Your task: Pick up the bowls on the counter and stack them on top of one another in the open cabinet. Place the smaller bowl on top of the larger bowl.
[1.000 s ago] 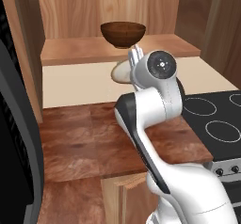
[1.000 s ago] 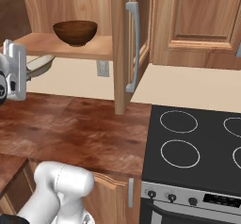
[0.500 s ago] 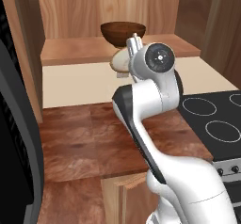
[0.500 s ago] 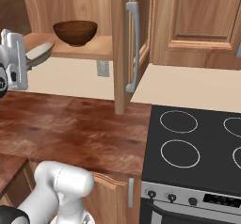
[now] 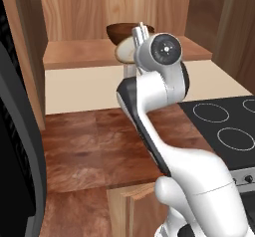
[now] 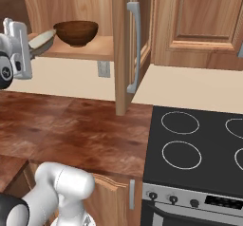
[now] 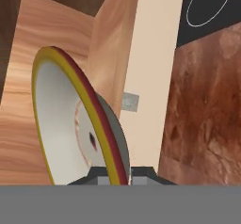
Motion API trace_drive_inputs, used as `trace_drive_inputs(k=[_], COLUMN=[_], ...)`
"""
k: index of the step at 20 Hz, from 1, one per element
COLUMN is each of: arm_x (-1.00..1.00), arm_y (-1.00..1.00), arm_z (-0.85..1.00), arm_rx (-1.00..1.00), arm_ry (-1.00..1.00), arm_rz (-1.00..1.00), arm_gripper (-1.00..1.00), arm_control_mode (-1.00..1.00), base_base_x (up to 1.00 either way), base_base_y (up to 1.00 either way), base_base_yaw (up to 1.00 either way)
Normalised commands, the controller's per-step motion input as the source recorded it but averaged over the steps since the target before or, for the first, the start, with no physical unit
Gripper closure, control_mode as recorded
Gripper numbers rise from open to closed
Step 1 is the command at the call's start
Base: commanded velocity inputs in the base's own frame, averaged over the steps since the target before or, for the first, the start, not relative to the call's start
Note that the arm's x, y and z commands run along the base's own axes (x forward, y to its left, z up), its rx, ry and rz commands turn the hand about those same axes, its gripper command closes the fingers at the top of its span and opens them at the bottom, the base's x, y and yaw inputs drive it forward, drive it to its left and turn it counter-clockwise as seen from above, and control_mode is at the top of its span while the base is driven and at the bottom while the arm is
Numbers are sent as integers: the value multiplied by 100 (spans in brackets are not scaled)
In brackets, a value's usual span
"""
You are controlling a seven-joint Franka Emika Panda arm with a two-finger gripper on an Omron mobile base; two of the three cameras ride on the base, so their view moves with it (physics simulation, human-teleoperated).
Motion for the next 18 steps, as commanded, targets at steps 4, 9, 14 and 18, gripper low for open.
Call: trace_drive_inputs(k=[4,9,14,18], arm_x=[26,26,23,19], arm_y=[0,0,2,15], arm_z=[25,18,17,10], arm_rx=[0,0,1,3], arm_ry=[-3,-3,-3,-2], arm_rz=[1,1,-3,-7], arm_gripper=[100,100,100,100], arm_control_mode=[-100,-100,-100,-100], base_base_x=[0,0,0,0], base_base_y=[0,0,0,0], base_base_yaw=[0,0,0,0])
